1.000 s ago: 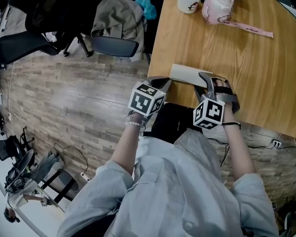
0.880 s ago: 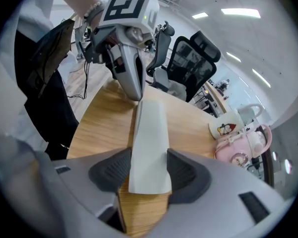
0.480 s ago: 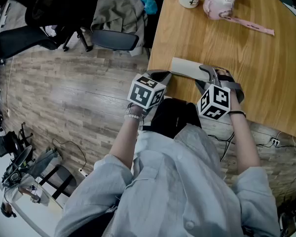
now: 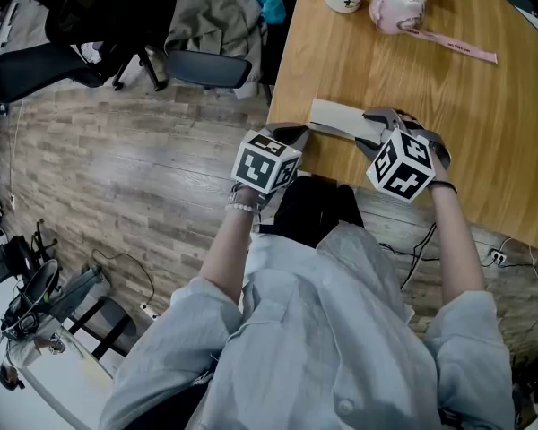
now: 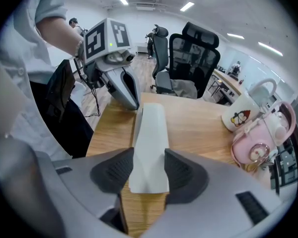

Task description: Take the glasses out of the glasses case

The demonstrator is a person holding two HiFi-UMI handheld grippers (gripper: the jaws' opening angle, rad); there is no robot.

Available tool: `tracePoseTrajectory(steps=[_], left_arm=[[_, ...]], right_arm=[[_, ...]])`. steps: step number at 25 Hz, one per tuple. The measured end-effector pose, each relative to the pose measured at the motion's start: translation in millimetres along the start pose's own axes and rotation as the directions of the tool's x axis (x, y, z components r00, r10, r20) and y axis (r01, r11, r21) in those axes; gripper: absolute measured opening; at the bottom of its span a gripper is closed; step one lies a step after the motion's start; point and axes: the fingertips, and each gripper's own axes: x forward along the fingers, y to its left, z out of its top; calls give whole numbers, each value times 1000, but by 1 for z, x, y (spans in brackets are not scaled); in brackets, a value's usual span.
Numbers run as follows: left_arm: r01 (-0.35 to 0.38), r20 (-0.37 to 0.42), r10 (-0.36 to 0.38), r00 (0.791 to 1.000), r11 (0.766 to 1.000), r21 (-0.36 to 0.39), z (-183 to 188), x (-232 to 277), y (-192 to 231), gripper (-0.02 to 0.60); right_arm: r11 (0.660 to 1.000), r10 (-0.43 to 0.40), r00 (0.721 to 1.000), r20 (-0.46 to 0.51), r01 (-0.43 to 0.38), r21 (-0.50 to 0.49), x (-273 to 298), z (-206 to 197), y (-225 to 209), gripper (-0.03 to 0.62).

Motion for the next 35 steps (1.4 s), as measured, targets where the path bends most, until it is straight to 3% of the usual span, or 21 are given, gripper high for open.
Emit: tracePoseTrajectory(steps=[5, 10, 21, 27, 31, 35], left_arm=[[-4, 2, 4, 1000, 1000, -7, 0, -1, 0, 3], [-2, 0, 2, 1000, 1000, -8, 1, -1, 0, 3], [-4, 4, 4, 1000, 1000, -7, 1, 0, 1, 3], [-7, 9, 7, 1000, 1000, -6, 1, -1, 1, 3], [0, 15, 0, 1000, 1000, -24, 1, -3, 1, 3], [6, 25, -5, 1000, 999, -34, 2, -3, 1, 3]], right_arm=[[999, -41, 998, 49, 39, 34, -16, 8, -13, 63], [994, -101, 993, 58, 99, 40, -21, 11, -30, 26], [985, -165, 985, 52, 162, 55, -15, 8, -53, 21], [971, -228, 965, 127, 216, 103, -35, 26, -52, 51], [980, -193, 967, 165, 184, 71, -37, 43, -31, 72], [991, -130, 985, 115, 128, 23, -17, 39, -12, 72]])
